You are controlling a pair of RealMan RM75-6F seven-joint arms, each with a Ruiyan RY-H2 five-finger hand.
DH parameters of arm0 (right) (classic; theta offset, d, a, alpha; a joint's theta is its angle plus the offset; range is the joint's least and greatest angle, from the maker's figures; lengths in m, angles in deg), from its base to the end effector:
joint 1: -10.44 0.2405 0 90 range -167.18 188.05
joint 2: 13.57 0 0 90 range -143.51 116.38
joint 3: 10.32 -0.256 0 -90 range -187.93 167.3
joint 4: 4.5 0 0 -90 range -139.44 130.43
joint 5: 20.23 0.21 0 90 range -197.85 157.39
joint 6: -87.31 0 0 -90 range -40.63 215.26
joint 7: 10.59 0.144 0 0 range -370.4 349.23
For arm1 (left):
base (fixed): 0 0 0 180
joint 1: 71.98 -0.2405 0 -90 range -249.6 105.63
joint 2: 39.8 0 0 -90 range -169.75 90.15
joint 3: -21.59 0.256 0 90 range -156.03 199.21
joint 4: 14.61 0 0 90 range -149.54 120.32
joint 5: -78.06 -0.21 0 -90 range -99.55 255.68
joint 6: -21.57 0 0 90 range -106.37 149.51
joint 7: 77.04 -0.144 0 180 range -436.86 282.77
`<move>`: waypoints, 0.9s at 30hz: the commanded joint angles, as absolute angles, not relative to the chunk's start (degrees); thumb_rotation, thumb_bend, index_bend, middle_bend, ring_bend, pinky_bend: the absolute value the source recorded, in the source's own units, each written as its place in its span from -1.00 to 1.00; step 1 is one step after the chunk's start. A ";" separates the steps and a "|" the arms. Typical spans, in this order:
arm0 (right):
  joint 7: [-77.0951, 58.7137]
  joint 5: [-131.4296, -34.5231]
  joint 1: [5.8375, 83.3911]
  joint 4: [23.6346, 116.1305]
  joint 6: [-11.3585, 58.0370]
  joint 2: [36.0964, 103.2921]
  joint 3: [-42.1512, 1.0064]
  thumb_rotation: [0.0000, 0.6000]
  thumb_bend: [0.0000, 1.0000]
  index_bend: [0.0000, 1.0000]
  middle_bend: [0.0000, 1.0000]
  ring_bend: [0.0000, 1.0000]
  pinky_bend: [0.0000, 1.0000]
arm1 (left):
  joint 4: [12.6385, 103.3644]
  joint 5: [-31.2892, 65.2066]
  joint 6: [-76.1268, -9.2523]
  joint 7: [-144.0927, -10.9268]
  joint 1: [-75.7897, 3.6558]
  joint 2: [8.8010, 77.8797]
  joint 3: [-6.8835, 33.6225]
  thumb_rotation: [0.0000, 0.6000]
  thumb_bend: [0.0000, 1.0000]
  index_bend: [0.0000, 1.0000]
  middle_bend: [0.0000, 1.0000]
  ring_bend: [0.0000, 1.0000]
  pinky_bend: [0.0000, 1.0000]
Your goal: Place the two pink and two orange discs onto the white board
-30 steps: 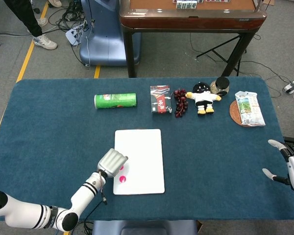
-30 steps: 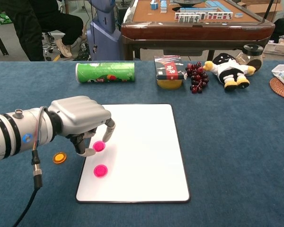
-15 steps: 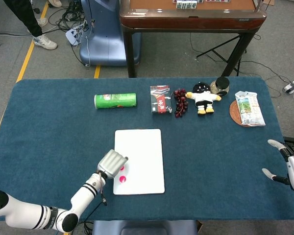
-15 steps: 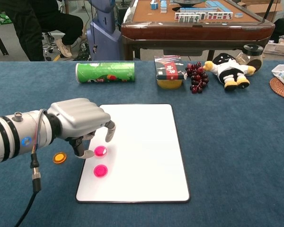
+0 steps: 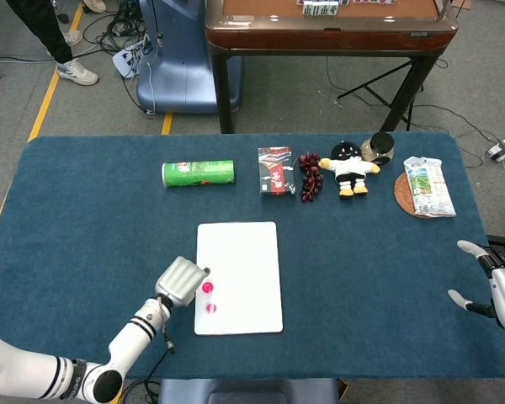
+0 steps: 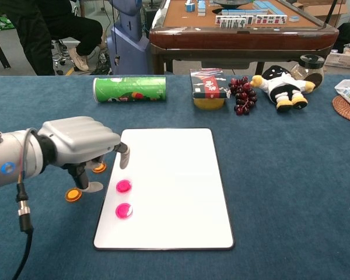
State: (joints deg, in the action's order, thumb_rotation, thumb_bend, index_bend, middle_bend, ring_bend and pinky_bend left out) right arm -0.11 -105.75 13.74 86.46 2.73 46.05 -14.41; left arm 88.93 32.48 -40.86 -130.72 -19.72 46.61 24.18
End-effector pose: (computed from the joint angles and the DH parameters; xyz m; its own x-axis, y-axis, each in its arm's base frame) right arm -0.3253 -0.1775 0.1900 0.3181 0.0097 0.9480 -0.9478 0.0251 0.3178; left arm -0.1195 0.2818 -0.0352 0.7960 0.2558 0.5485 0.5857 -0.5542 -0.5914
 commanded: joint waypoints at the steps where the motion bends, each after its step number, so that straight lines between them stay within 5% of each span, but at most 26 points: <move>1: -0.32 -105.78 13.76 86.54 2.75 46.12 -14.37 1.00 -1.00 -0.56 -0.44 -0.56 -0.18 | 90.62 31.24 -41.84 -129.76 -20.80 44.93 25.12 1.00 -0.36 -0.13 1.00 1.00 1.00; 27: -0.94 -105.69 13.97 86.66 3.07 46.32 -14.32 1.00 -1.00 -0.56 -0.44 -0.56 -0.18 | 88.06 21.84 -40.95 -126.07 -26.36 44.31 29.39 1.00 -0.36 -0.02 1.00 1.00 1.00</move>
